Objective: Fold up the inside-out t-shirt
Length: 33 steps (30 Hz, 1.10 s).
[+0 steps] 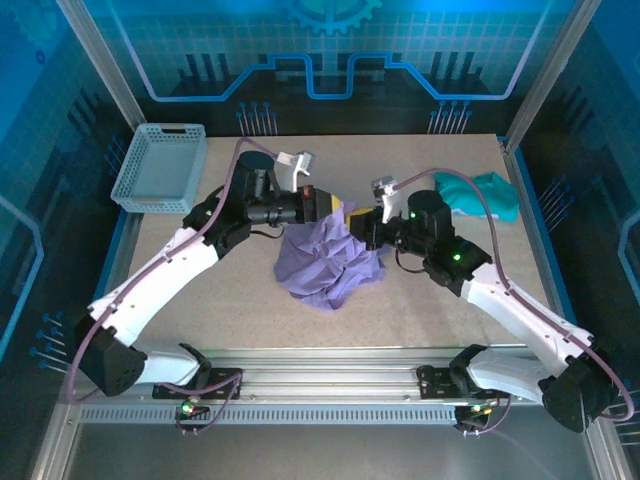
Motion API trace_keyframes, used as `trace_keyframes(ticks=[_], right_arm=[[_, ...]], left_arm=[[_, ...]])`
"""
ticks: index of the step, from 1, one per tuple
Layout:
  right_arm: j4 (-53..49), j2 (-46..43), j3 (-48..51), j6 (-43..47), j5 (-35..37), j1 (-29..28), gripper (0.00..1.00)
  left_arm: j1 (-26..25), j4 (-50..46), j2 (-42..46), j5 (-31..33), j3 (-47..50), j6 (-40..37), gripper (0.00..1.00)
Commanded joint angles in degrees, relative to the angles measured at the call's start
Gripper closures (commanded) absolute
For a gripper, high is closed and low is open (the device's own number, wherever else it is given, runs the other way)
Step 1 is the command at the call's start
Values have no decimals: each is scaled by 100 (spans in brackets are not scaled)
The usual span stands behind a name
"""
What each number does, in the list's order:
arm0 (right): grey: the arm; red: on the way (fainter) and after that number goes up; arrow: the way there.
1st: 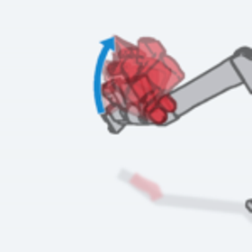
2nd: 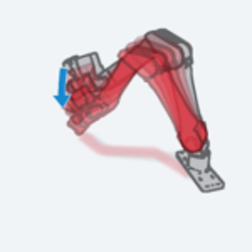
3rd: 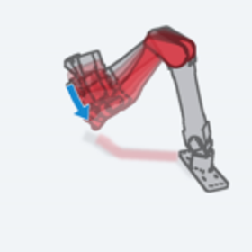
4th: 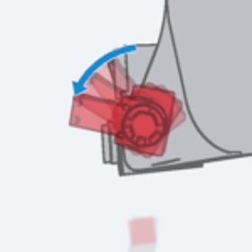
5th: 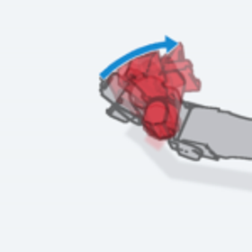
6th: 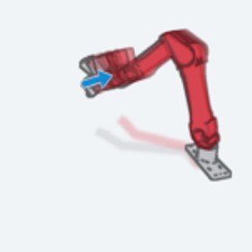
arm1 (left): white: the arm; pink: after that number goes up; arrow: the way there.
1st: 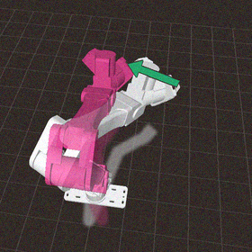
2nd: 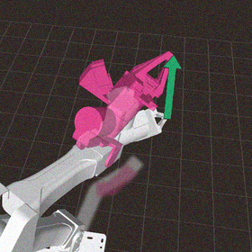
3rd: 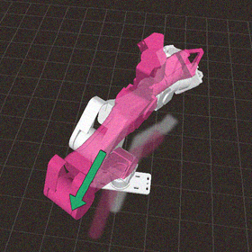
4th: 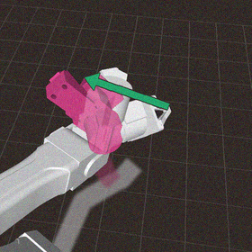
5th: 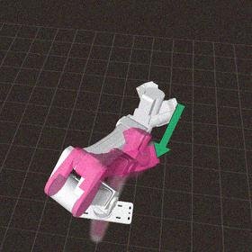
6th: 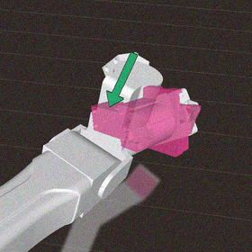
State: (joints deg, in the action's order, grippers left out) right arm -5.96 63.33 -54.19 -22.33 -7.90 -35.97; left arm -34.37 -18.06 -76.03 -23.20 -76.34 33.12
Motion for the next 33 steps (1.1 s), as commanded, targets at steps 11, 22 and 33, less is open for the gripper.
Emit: trace_keyframes(ticks=[11, 22, 33], right_arm=[[291, -637, 348, 1238, 242, -484, 56], [1125, -9, 130, 1377, -549, -508, 57], [714, -398, 182, 1338, -914, -255, 100]], left_arm=[[-502, -1489, 5, 1643, -818, -606, 100], [-518, -1365, 80, 1432, -743, -482, 100], [-247, -1167, 255, 1851, -509, -575, 84]])
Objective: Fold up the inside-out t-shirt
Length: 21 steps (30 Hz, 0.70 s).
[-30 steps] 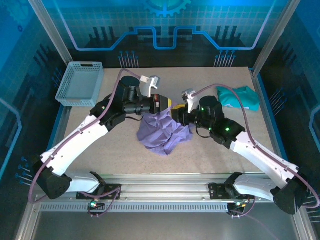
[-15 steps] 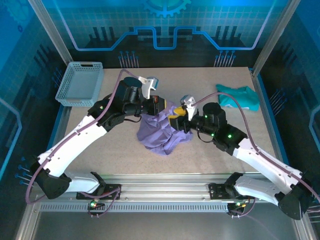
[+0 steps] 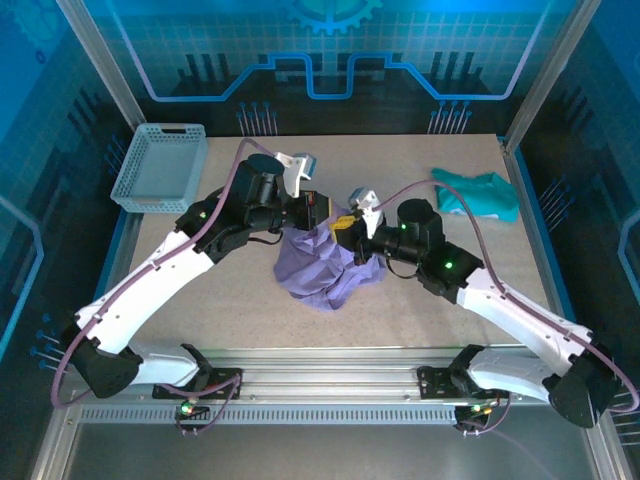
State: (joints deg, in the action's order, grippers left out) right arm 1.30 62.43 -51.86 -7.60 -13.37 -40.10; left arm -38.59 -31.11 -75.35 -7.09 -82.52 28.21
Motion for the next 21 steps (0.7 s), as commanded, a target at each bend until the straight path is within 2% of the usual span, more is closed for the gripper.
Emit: trace_keyframes(ticks=[1, 6, 11, 14, 21], right_arm=[[22, -363, -16, -282, -527, 269, 100], [263, -539, 88, -914, -1226, 783, 100], [345, -500, 36, -1255, -1437, 1052, 100], [337, -482, 26, -1311, -1425, 1114, 100], [341, -454, -9, -1370, -1423, 1118, 100]], left_arm=[[326, 246, 300, 183, 253, -39, 80], [1046, 779, 1028, -397, 1420, 71, 57], [1134, 1280, 1305, -1146, 2333, 90, 43], [1126, 1357, 1242, -1374, 2526, 152, 40], [1099, 1316, 801, -1423, 2501, -131, 37]])
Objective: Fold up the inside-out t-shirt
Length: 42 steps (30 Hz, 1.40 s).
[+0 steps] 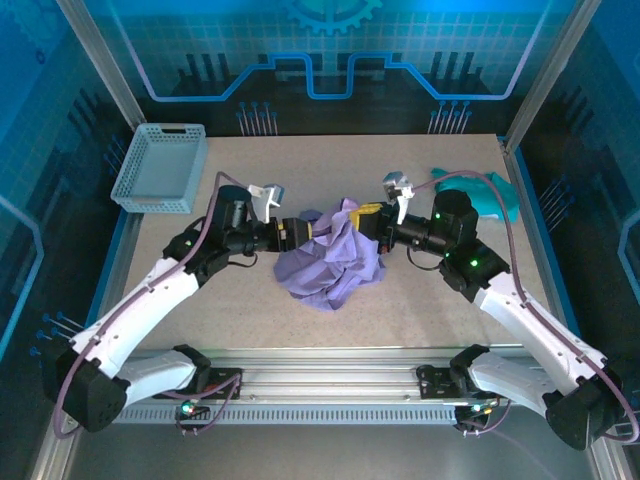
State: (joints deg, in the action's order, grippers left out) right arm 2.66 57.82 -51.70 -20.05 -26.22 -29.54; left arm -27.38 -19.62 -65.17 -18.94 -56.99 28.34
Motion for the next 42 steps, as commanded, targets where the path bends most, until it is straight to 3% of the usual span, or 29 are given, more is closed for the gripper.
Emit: trace_keyframes(ticks=[1, 7, 12, 14, 22, 28, 38, 42], right_arm=[[209, 5, -19, -124, -131, 62, 100], [183, -58, 11, -113, -69, 74, 100], [30, -166, 59, 35, -18, 123, 100], [-28, -341, 99, 63, 25, 255, 100], [229, -689, 546, -203, -203, 693, 100], [174, -542, 523, -210, -236, 695, 100], [-1086, -590, 434, 762, -97, 319, 100], [-1826, -1104, 514, 1019, 225, 287, 100]], left_arm=[[-19, 191, -285, -275, -72, -117, 39], [-22, 343, -512, -339, -188, -81, 60], [42, 351, -518, -15, -211, -26, 92], [136, 327, -478, 80, -200, 21, 99], [416, 432, -198, 204, 91, 226, 100], [409, 670, -147, -190, 136, 221, 100], [409, 1086, -165, -124, -319, 397, 100], [112, 1010, -362, -237, -660, 294, 100]])
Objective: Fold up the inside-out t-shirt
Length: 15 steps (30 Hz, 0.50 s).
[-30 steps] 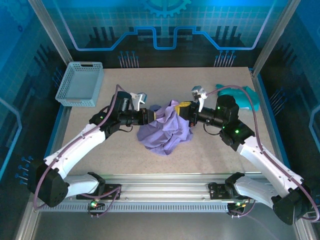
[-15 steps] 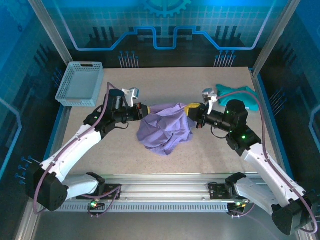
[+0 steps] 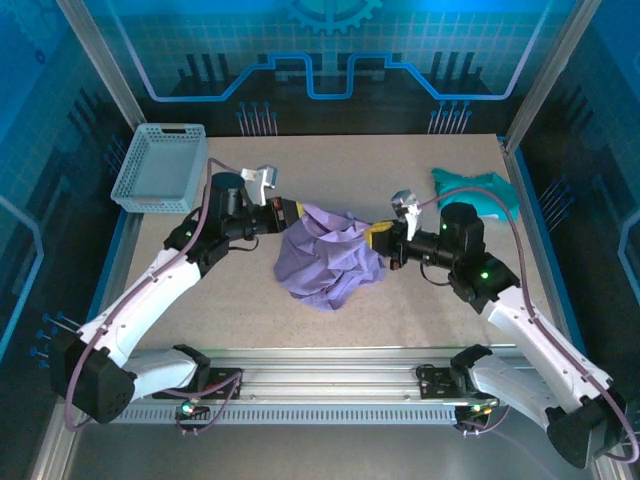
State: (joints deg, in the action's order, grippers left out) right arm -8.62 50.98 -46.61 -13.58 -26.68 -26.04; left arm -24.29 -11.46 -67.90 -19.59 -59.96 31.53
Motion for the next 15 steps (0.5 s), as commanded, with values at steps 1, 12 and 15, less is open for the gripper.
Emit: trace_keyframes(ticks=[1, 12, 15], right_arm=[[-907, -572, 21, 382, 469, -57, 100], [-1695, -2161, 2026, -2127, 3041, -41, 100], [-1455, -2483, 2488, -2374, 3313, -22, 100]], left_arm=[[-325, 120, -102, -128, -396, -111, 100], [-1319, 394, 414, 570, 1661, -682, 100], [-1345, 512, 378, 900, 1975, -760, 100]])
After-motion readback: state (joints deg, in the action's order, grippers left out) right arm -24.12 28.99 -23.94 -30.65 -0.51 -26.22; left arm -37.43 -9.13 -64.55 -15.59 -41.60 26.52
